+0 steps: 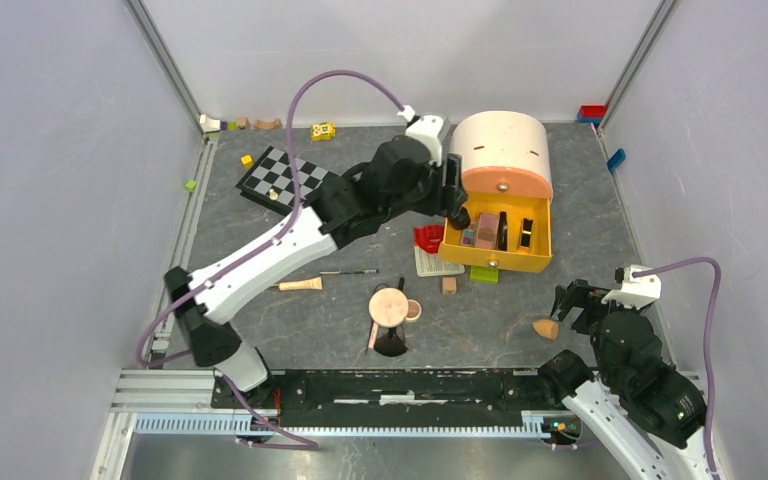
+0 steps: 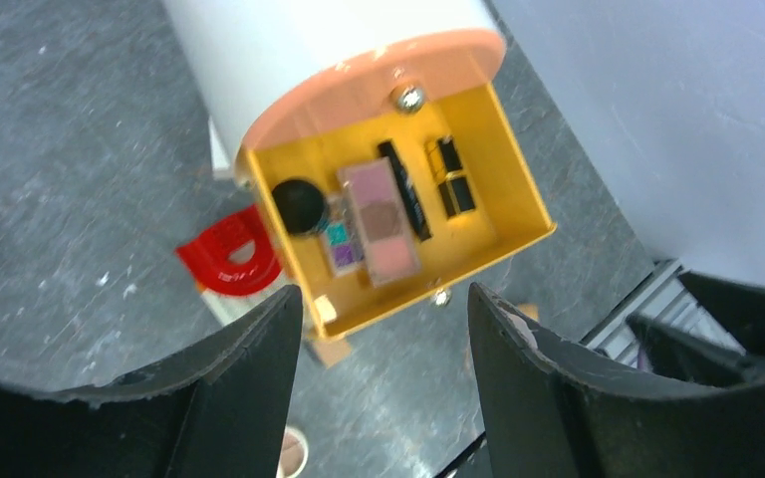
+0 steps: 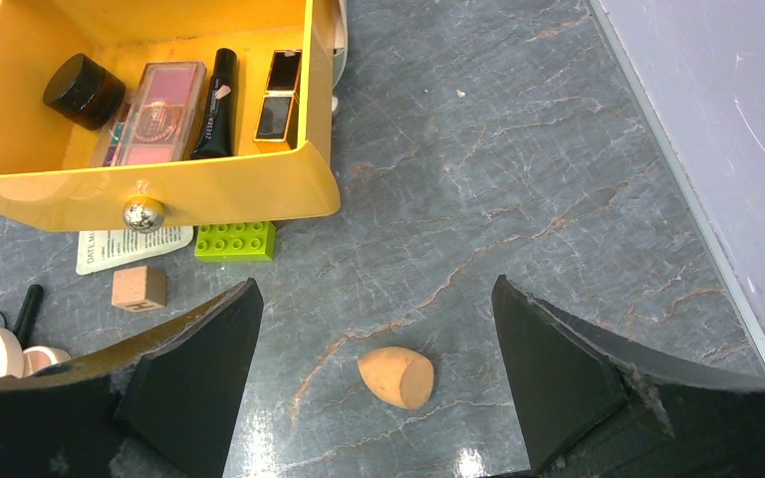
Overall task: Organize the makeup
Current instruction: Pick up the makeup from the center of the board.
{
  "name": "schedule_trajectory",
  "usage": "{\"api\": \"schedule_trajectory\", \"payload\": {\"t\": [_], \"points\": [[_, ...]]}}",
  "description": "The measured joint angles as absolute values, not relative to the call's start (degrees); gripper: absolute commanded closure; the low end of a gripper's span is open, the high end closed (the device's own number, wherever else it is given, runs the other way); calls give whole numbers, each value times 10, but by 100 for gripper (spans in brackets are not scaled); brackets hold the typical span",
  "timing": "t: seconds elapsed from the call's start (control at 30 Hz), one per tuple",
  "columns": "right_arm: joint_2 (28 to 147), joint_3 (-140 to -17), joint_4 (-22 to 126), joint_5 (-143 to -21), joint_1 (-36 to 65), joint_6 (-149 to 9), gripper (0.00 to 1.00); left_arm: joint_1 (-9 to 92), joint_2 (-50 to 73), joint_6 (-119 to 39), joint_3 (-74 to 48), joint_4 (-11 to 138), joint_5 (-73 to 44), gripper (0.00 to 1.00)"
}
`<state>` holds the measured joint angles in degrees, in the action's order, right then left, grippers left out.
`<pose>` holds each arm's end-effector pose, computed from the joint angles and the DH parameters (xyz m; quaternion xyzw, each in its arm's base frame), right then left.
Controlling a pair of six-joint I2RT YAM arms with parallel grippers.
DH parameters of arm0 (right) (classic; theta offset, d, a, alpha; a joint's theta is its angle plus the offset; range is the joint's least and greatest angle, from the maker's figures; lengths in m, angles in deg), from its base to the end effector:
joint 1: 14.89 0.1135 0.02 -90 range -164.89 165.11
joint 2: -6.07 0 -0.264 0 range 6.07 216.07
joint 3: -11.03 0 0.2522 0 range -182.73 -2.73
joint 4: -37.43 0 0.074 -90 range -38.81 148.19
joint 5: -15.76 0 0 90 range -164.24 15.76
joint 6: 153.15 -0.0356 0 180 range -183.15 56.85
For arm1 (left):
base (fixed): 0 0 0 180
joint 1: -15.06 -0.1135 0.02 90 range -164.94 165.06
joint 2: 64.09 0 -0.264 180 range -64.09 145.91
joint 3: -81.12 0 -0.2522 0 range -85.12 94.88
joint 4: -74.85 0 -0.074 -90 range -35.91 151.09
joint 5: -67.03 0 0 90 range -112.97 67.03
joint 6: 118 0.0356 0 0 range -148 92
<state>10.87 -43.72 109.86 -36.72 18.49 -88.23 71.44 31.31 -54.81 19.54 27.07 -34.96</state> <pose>0.0233 -0.0106 0.2896 0.1213 0.7981 0.0236 0.5898 0.2142 -0.3088 0.4294 0.1593 0.8243 -0.2901 0.4593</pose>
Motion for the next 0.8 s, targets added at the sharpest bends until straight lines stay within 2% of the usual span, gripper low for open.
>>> {"api": "schedule_trajectory", "payload": {"t": [0.27, 0.5, 0.63, 0.8], "points": [[109, -437, 1098, -367, 185, -882, 7, 697, 158, -549, 8, 270, -384, 30], [109, -437, 1099, -367, 185, -883, 7, 614, 8, -600, -171, 251, -407, 31], [109, -437, 1098, -367, 185, -883, 7, 582, -41, -661, -248, 226, -428, 25], [109, -437, 1098, -367, 185, -883, 7, 547, -49, -739, -328, 208, -437, 26]]}}
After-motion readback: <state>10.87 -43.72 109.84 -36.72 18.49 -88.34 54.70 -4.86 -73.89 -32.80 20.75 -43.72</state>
